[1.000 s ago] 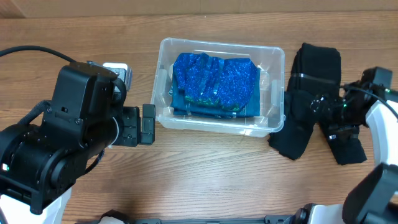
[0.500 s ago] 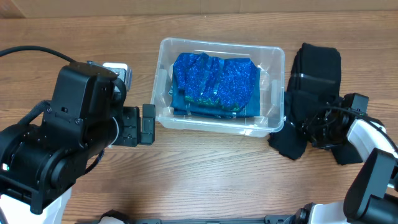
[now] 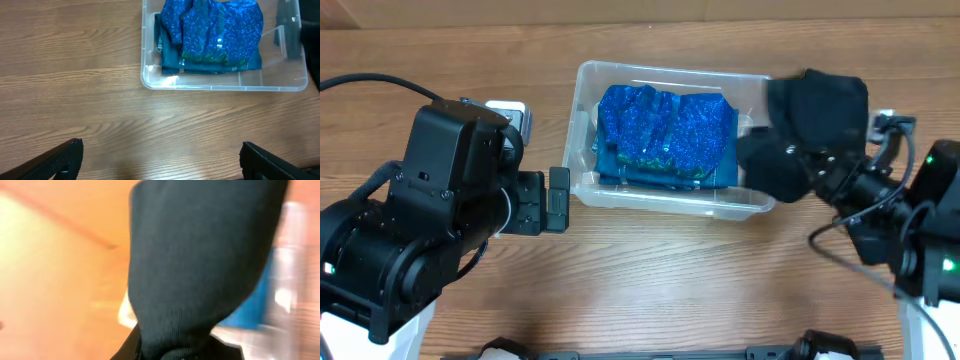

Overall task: Pack container
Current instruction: 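Place the black garment into the bin's right side and release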

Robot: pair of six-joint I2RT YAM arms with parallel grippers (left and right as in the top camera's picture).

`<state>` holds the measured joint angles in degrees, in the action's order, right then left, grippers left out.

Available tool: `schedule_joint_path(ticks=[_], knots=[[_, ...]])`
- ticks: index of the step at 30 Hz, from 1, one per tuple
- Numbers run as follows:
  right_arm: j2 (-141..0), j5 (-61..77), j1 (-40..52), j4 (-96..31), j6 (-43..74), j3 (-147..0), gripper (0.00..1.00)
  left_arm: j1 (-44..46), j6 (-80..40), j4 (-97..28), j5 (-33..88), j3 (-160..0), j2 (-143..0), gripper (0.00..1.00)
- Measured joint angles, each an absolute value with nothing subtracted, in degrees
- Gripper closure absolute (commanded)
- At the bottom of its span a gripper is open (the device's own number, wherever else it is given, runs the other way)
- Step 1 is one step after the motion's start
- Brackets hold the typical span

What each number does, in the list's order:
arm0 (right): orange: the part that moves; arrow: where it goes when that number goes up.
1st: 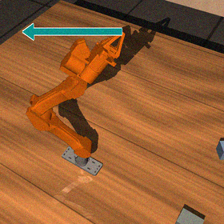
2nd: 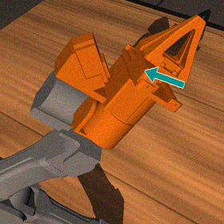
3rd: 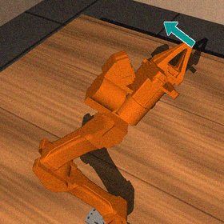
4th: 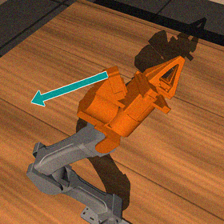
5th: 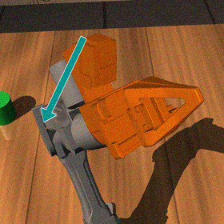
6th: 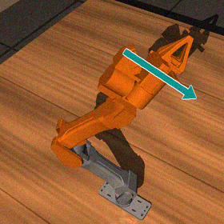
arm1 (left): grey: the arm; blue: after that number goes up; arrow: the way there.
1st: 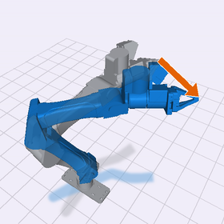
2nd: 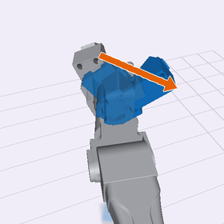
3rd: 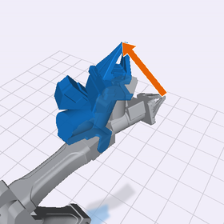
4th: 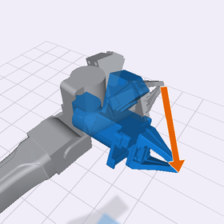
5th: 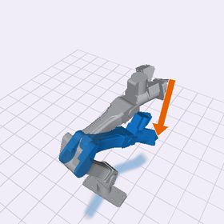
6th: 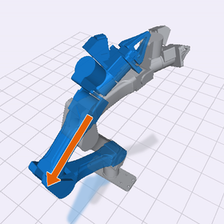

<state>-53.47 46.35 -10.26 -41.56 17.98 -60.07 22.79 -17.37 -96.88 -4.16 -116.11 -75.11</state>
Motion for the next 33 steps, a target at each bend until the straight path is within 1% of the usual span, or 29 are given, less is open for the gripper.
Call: schedule_joint_path(ticks=[2,4,7,8,9,10,13,17,18,20,21,22,23,24,25,29,32,33], knots=[[-54.92,47.51,-4.01,-36.45,18.9,-60.01,0.91,22.79,-17.34,-96.84,-4.16,-116.11,-75.11,0.0],[-59.13,45.76,0.67,-30.98,19.49,-59.96,0.91,22.79,-17.34,-96.88,-4.16,-116.11,-75.11,0.0],[-67.24,43.11,2.28,-28.16,19.68,-59.94,0.91,22.79,-17.34,-96.86,-4.16,-116.11,-75.13,0.0],[-70.46,41.47,2.28,-27.53,19.66,-59.94,0.81,22.79,-17.37,-96.88,-4.16,-116.11,-75.11,0.0],[-74.74,39.44,2.26,-27.29,19.22,-59.94,0.6,22.76,-17.34,-96.84,-4.16,-116.11,-75.13,0.0],[-77.8,38.39,2.24,-26.98,18.22,-59.94,0.54,22.79,-17.34,-96.86,-4.16,-116.11,-75.13,0.0],[-86.7,34.26,2.24,-29.21,16.23,-59.83,0.47,22.79,-17.34,-96.88,-4.16,-116.11,-75.13,0.0],[-86.7,26.52,2.31,-38.87,15.4,-61.43,0.46,22.79,-17.37,-96.88,-4.16,-116.11,-75.11,0.0],[-85.41,23.07,2.28,-43.31,15.25,-63.46,0.46,22.79,-17.34,-96.86,-4.16,-116.11,-75.13,0.0],[-83.33,19.88,2.35,-48.29,15.09,-66.98,0.47,22.79,-17.37,-96.86,-4.16,-116.11,-75.11,0.0],[-81.87,18.74,2.5,-49.63,15.03,-68.75,0.49,22.79,-17.34,-96.86,-4.16,-116.11,-75.11,0.0],[-79.53,17.69,2.96,-50.06,14.96,-70.59,0.53,22.79,-17.34,-96.88,-4.16,-116.11,-75.11,0.0],[-77.08,16.93,3.84,-50.13,14.94,-71.92,0.6,22.79,-17.34,-96.88,-4.16,-116.11,-75.11,0.0],[-75.66,16.01,4.71,-50.15,15.11,-72.4,0.84,22.79,-17.34,-96.88,-4.16,-116.11,-75.11,0.0],[-74.98,15.55,5.19,-50.15,15.03,-72.55,0.96,22.79,-17.34,-96.88,-4.16,-116.11,-75.11,0.0],[-77.23,14.33,6.63,-49.78,16.34,-72.73,0.96,22.79,-17.37,-96.88,-4.16,-116.11,-75.11,0.0],[-86.46,13.87,8.05,-48.21,18.13,-72.75,0.96,22.79,-17.37,-96.88,-4.16,-116.11,-75.11,0.0],[-90.02,13.69,8.47,-47.2,18.5,-72.73,0.94,22.79,-17.34,-96.86,-4.16,-116.11,-75.11,0.0]])
